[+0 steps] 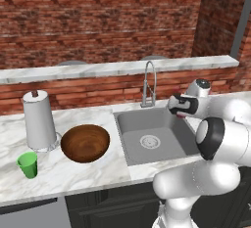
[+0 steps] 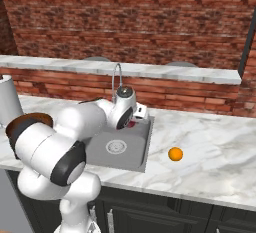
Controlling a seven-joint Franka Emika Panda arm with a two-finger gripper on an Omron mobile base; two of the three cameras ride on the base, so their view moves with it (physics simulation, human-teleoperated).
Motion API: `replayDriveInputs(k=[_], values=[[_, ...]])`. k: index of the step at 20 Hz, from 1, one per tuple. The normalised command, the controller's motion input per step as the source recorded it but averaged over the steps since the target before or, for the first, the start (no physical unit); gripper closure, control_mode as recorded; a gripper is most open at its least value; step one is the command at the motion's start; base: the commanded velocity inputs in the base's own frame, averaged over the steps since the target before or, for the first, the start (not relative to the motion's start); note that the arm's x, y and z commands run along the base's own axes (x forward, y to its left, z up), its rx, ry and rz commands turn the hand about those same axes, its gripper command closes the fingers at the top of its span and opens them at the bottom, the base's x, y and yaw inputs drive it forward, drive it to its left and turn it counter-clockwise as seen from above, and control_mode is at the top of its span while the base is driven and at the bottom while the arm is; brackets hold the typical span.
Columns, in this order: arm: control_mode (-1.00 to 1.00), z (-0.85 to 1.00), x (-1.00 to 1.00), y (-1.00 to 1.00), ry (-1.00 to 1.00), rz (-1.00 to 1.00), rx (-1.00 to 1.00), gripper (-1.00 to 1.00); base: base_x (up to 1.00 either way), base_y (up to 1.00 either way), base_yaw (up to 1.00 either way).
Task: Remove the orange and pear from the sink. Then move the bowl and cup from the counter to the sink for washing.
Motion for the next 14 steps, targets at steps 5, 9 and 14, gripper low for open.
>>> replayDriveInputs(k=[5,9,14], values=[[-1.0,0.38,-0.07,-0.15,0.11,0.0,0.0,1.0,0.0,0.0,0.0],[-1.0,0.3,-0.13,-0.21,0.13,0.0,0.0,1.0,0.0,0.0,0.0],[-1.0,0.18,-0.13,-0.27,0.12,0.0,0.0,1.0,0.0,0.0,0.0]])
